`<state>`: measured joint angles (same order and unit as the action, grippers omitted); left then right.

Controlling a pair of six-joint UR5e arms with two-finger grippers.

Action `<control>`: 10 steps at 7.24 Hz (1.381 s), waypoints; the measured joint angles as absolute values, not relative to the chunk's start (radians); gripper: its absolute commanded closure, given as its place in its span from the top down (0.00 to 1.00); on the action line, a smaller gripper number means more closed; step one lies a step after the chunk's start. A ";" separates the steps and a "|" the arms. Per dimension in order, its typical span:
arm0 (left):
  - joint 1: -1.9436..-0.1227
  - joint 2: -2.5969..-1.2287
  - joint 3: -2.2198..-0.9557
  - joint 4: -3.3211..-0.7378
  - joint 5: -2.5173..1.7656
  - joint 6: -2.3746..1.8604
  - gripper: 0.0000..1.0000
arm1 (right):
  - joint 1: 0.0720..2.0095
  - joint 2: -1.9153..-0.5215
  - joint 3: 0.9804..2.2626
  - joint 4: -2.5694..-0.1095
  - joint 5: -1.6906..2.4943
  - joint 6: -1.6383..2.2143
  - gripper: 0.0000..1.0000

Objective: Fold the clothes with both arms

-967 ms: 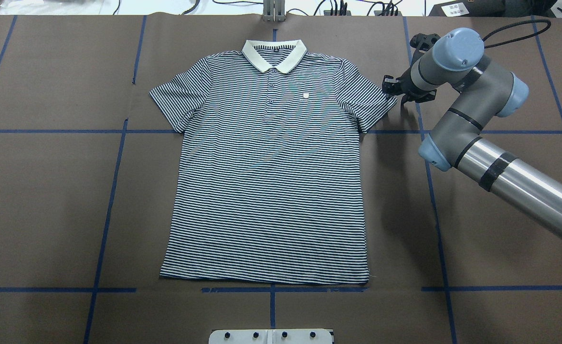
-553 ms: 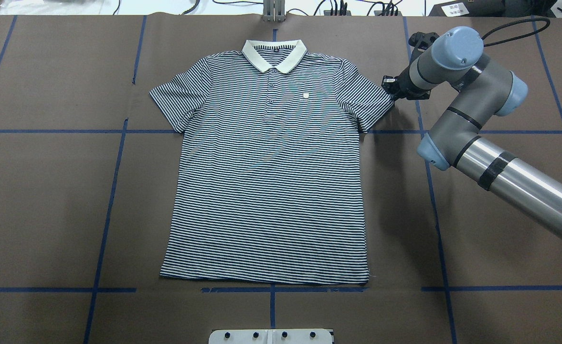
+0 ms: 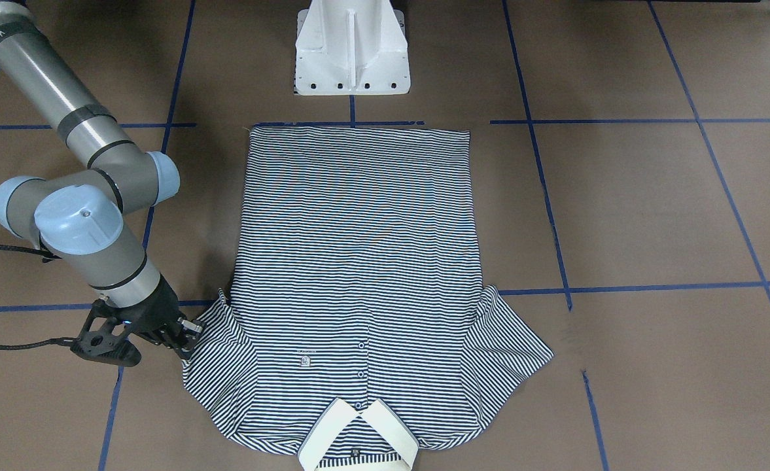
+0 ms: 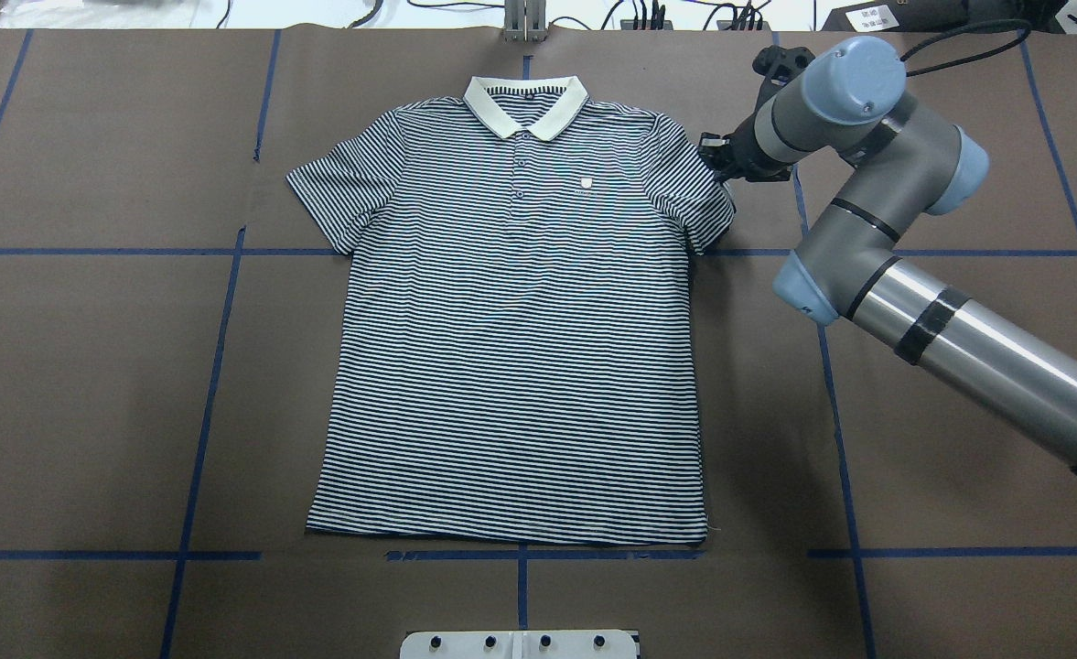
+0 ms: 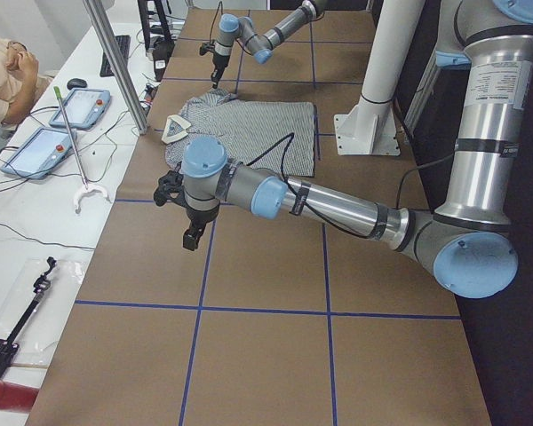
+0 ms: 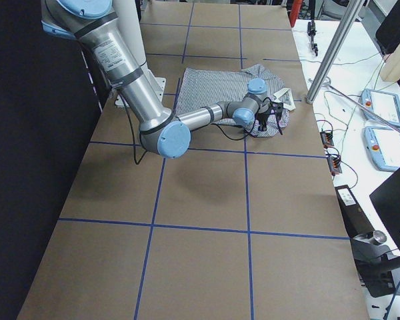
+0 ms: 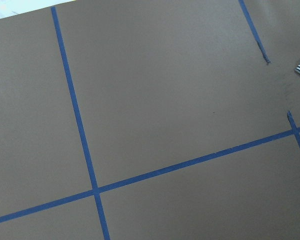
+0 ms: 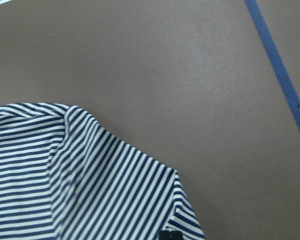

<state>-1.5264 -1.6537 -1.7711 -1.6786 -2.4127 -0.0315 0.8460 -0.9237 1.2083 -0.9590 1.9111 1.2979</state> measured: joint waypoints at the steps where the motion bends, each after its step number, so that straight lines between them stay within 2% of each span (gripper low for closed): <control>1: -1.526 -1.654 -1.778 -1.678 -2.420 -0.037 1.00 | 0.801 -0.865 1.201 -0.982 1.870 1.373 0.00; 4: -1.525 -1.654 -1.781 -1.678 -2.425 -0.041 1.00 | 0.720 -0.699 1.033 -1.013 1.732 1.442 0.00; 5: -1.524 -1.654 -1.780 -1.678 -2.431 -0.046 1.00 | 0.719 -0.687 1.011 -1.013 1.712 1.441 0.21; 6: -1.518 -1.654 -1.780 -1.685 -2.448 -0.062 1.00 | 0.724 -0.682 1.000 -1.013 1.702 1.437 0.99; 10: -1.359 -1.703 -1.731 -1.894 -2.464 -0.366 1.00 | 0.748 -0.671 1.005 -1.011 1.689 1.395 1.00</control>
<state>-1.3589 -1.7034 -1.7309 -1.8942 -2.4636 -0.3663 0.7482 -0.6708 1.0047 -1.0115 1.6894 1.3949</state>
